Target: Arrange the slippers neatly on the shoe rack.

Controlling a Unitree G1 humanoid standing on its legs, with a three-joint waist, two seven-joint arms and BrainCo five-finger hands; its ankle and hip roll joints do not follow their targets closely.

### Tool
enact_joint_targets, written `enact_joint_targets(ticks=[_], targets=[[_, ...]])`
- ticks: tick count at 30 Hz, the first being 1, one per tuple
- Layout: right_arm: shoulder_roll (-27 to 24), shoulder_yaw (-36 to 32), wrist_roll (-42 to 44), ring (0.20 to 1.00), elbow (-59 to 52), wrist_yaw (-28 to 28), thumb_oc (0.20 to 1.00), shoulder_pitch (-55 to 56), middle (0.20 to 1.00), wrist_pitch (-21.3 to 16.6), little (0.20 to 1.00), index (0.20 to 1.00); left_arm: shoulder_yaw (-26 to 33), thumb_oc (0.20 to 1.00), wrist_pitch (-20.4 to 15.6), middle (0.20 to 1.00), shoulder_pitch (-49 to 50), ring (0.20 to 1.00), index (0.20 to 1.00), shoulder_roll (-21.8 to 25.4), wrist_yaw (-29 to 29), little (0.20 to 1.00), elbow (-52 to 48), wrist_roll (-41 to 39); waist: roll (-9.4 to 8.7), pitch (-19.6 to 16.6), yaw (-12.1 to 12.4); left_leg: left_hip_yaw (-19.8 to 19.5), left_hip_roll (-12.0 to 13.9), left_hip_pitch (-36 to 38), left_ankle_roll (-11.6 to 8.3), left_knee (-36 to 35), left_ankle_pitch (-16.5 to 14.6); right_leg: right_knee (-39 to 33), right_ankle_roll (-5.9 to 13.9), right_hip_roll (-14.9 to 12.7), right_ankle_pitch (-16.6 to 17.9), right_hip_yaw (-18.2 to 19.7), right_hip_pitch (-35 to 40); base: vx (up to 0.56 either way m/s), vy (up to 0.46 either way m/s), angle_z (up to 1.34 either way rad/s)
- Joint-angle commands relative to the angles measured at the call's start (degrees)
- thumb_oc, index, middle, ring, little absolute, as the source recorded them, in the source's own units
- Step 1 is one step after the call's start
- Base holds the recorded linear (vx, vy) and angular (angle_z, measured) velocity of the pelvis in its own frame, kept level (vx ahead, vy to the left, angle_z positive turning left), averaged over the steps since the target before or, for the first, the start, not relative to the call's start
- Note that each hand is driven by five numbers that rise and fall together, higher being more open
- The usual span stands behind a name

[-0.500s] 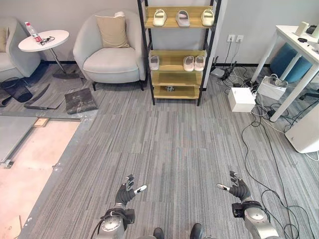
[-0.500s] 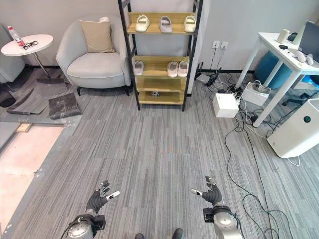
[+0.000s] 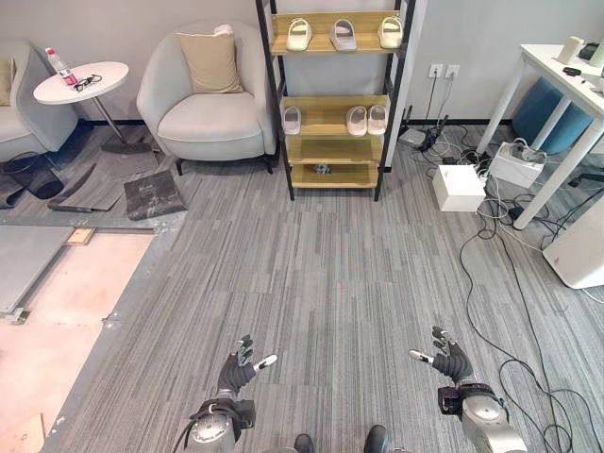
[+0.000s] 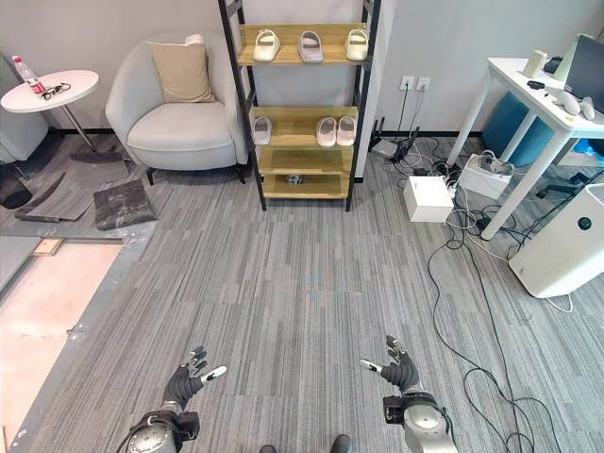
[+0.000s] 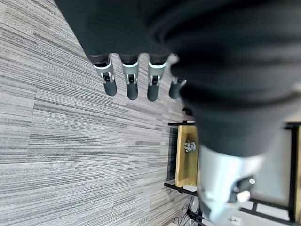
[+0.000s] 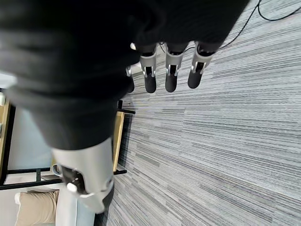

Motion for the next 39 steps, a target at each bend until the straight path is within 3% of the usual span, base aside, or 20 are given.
enact_joint_targets(ticks=[1,20,30,39], targets=[[0.52,1.55,1.38,1.0,-1.36,0.19,1.0,-1.89,1.0,-1.61,1.0,1.0,-0.42,1.0,-1.67,1.0,-1.68,1.0,1.0,1.27,-0.13,1.0,0.07,-0.51,-2.58,-1.24,0.84,-0.71,3.78,-0.43,-4.02,-0.48,-2.39,0.04,7.25,-6.79,-3.92,1.4,2.78,0.0,0.0,0.0],[1.2,1.95,1.69,1.0,-1.97,0.42,1.0,-0.73,1.0,-1.33,1.0,1.0,0.27,1.0,-1.1,1.0,-1.29,1.0,1.0,1.58,-0.14,1.0,0.42,-0.53,-3.05,0.71,0.12,-0.08,4.39,-1.26,-4.8,-0.53,-1.58,0.04,7.03,-6.3,-4.11,0.75,2.29,0.0,-0.004,0.01],[0.94,3.18,0.81,1.0,-1.75,0.27,1.0,-1.94,1.0,-1.37,1.0,1.0,0.82,1.0,-1.46,1.0,-0.05,1.0,1.0,1.15,0.41,1.0,0.23,-1.52,-3.05,1.0,0.24,0.11,3.45,-0.89,-3.82,-0.5,-2.46,0.04,7.35,-6.54,-3.67,2.96,1.47,0.0,0.014,-0.07],[0.9,3.94,-0.1,1.0,-2.02,0.82,1.0,-2.31,1.0,-0.66,1.0,1.0,1.54,1.0,-1.27,1.0,-0.7,1.0,1.0,2.06,1.06,1.0,1.25,0.34,-4.02,3.01,0.97,-0.51,2.28,-1.82,-3.02,-0.22,-2.79,0.18,7.96,-7.78,-2.82,2.29,1.29,0.01,0.044,-0.03]])
